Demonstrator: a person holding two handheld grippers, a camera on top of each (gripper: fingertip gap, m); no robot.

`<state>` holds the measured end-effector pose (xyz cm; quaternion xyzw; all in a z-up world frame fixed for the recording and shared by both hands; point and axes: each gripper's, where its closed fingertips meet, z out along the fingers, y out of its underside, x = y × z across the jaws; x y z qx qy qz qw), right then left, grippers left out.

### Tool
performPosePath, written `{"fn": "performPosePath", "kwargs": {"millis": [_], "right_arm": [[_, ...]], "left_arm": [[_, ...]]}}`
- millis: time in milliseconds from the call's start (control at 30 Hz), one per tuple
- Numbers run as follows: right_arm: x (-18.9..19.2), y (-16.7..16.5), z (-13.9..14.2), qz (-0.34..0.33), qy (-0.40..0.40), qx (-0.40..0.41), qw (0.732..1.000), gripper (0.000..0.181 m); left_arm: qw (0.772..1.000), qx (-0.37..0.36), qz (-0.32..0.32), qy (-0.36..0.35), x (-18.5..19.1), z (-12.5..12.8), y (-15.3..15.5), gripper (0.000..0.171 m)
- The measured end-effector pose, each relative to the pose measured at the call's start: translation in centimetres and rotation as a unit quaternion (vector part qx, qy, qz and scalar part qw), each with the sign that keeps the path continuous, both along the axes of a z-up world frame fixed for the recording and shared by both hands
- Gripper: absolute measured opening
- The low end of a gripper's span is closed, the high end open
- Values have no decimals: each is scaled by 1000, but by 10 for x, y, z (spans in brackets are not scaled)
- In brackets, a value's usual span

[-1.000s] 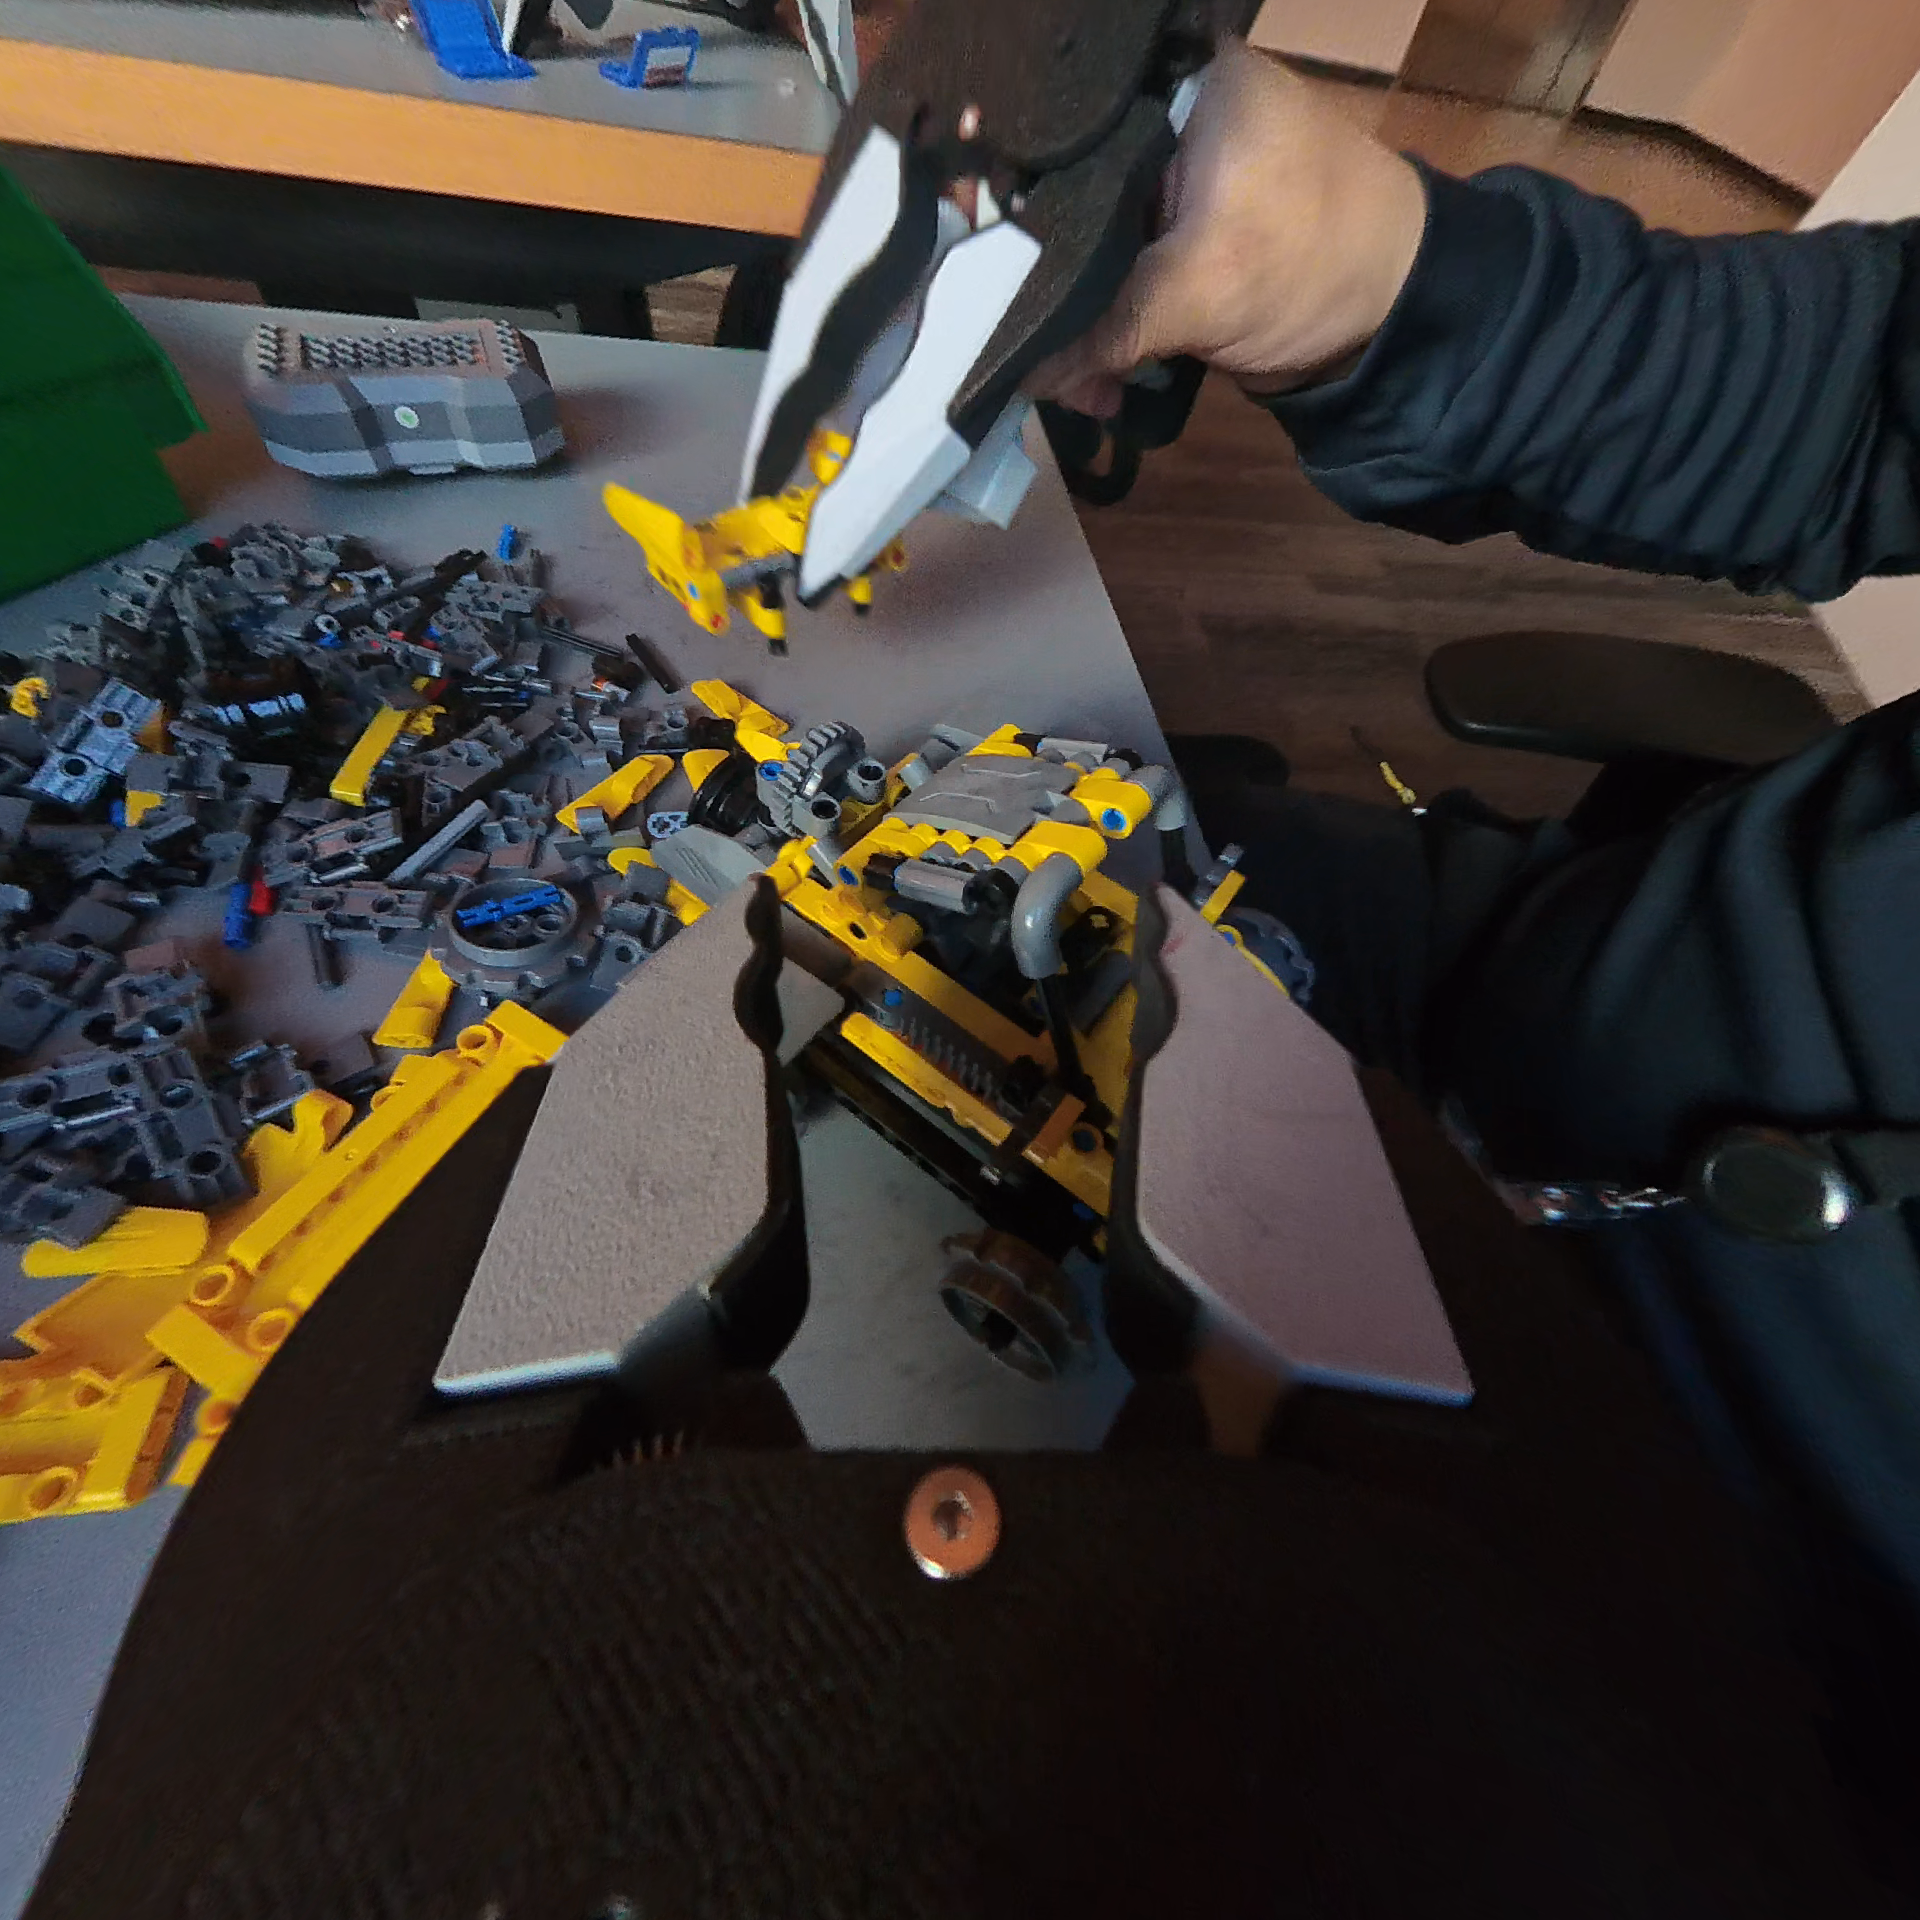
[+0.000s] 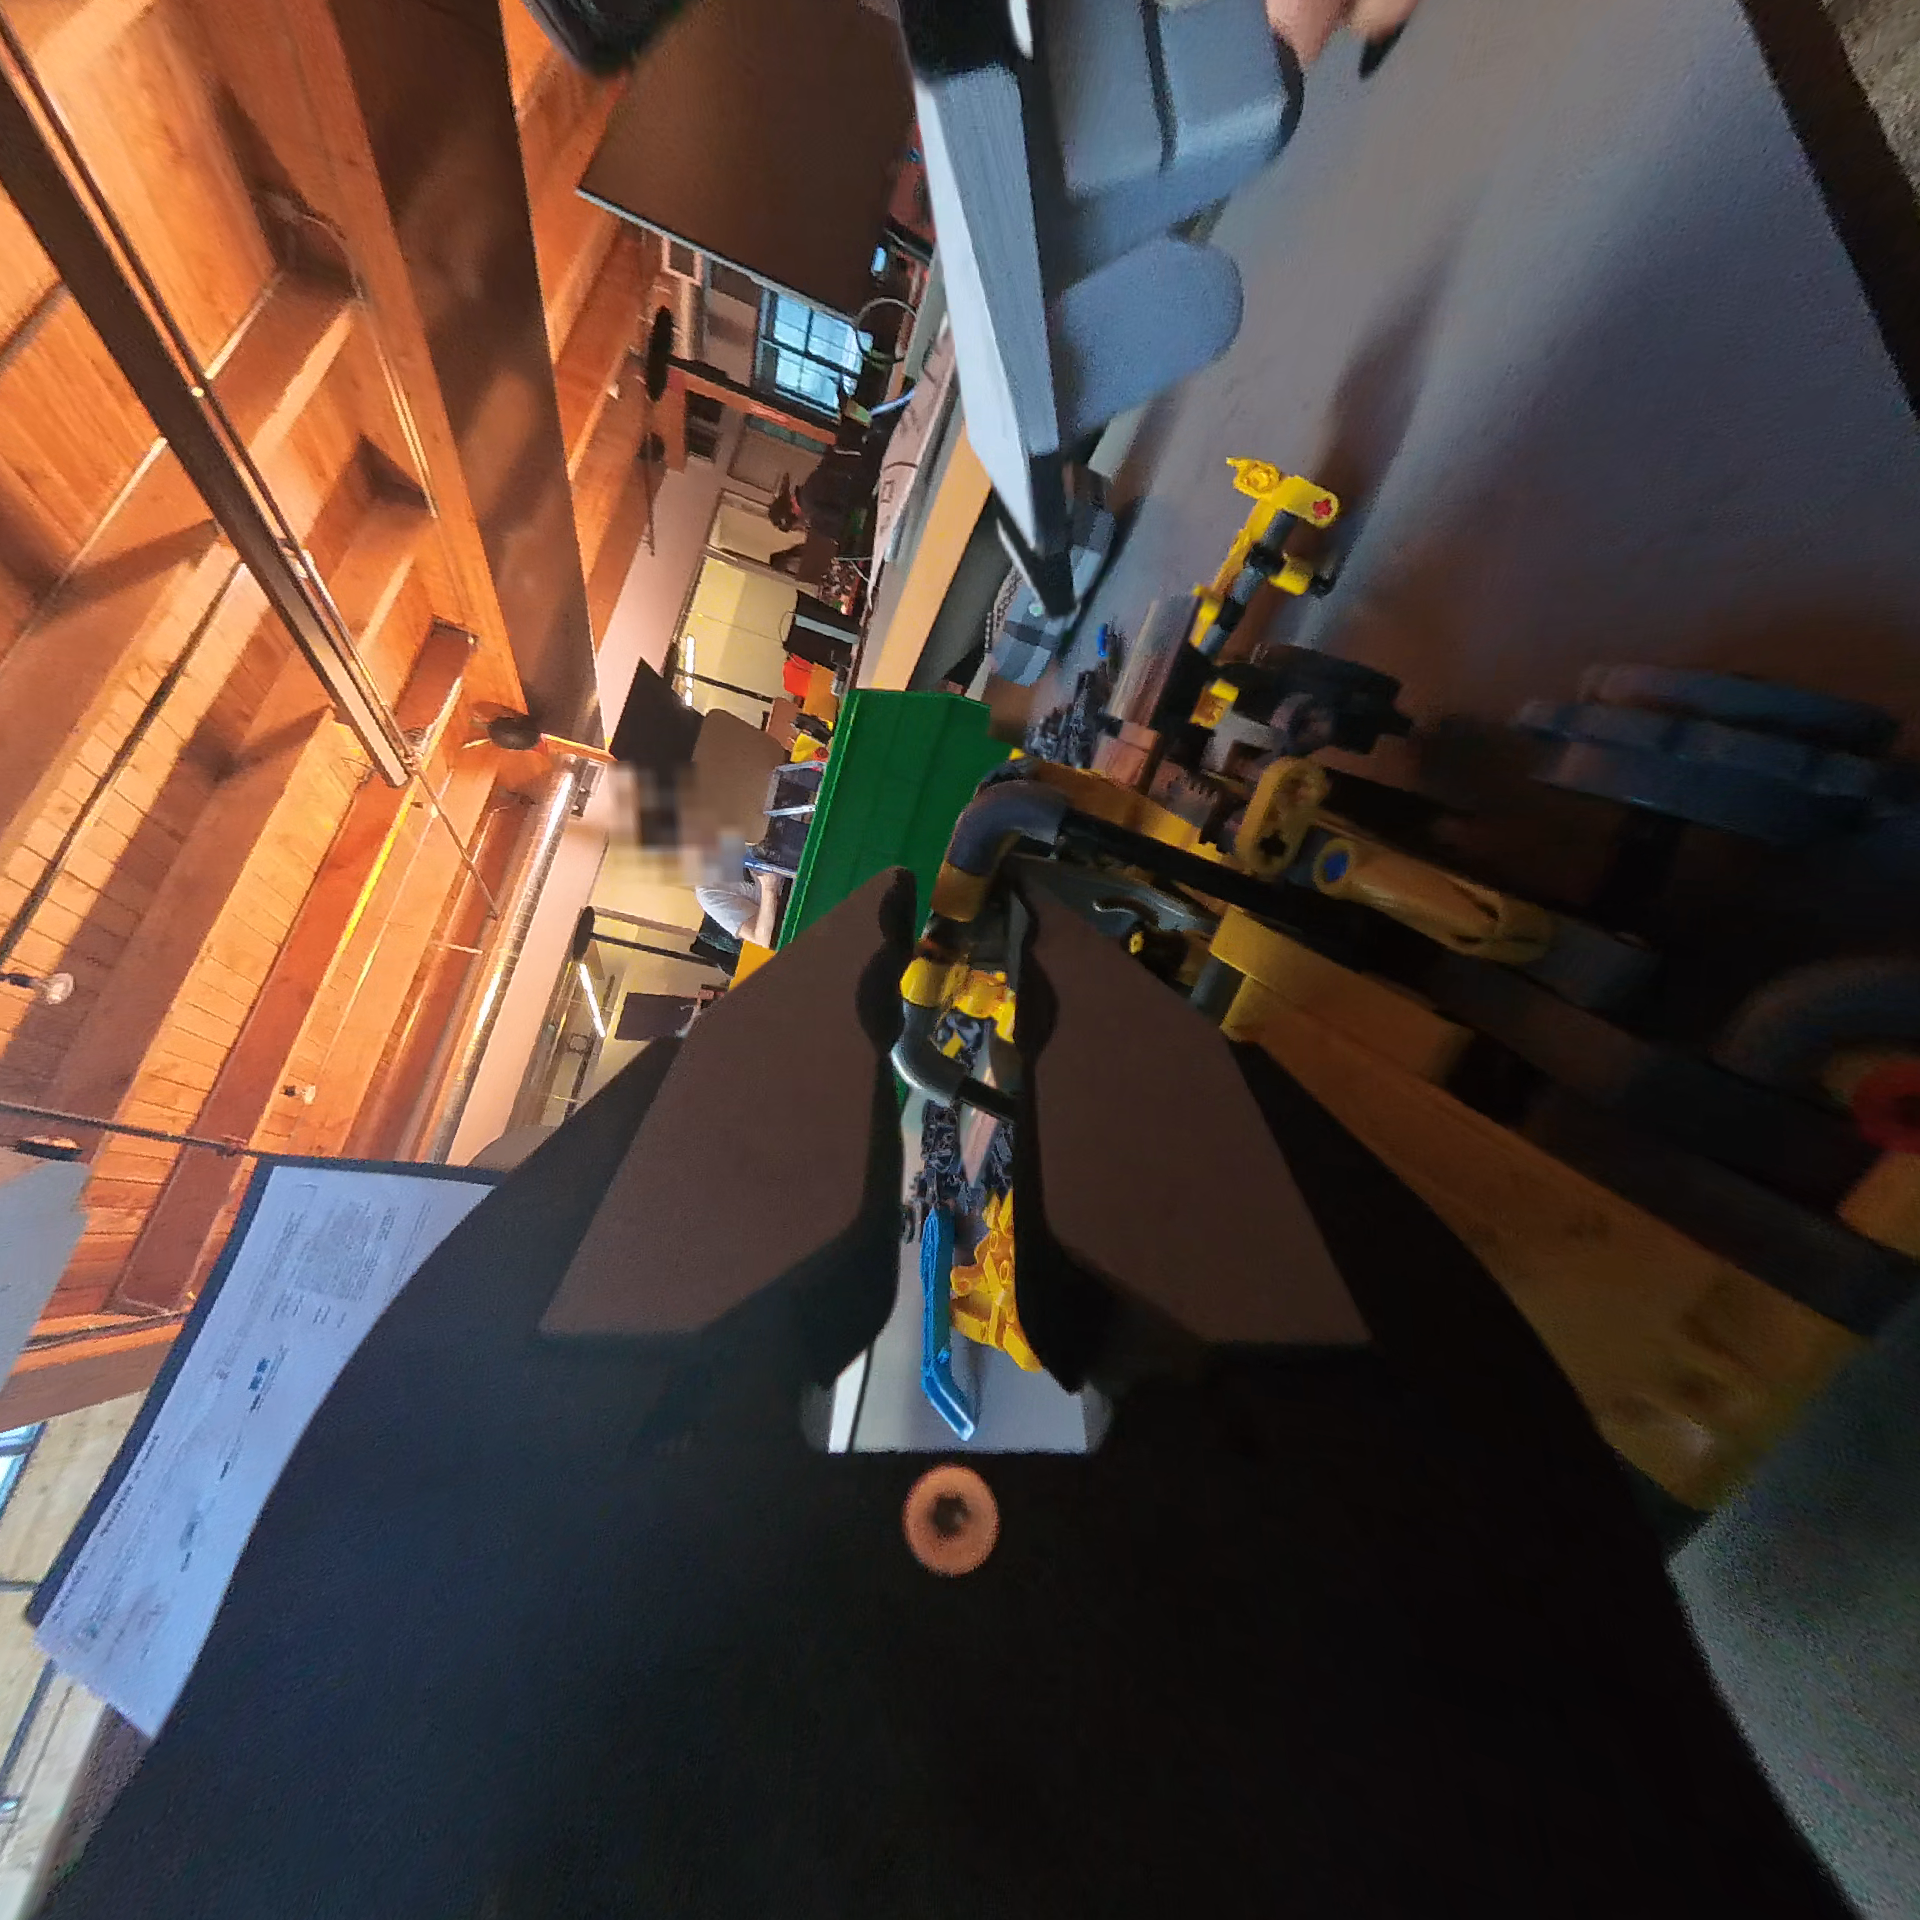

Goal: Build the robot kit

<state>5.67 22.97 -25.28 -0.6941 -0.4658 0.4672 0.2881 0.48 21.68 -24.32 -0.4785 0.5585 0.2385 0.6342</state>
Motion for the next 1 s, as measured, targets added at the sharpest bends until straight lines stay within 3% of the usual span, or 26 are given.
{"fn": "performPosePath", "kwargs": {"millis": [67,233,500,733,833,1000], "right_arm": [[-7,8,3,18,23,-8,1000,24],[-24,8,9,90,41,-44,994,24],[-43,7,7,93,15,-16,995,15],[-49,5,4,105,15,-52,993,8],[-50,8,11,94,22,7,995,7],[-51,9,18,63,-18,204,977,7]], "left_arm": [[1000,9,-6,-19,-1,3,-4,13],[998,61,-8,-30,-3,8,-10,12],[996,87,-11,-35,-2,11,-6,11],[995,92,-13,-33,-2,11,-6,11],[996,84,-13,-35,-3,11,-4,11],[996,80,-13,-40,-3,11,-3,11]]}}
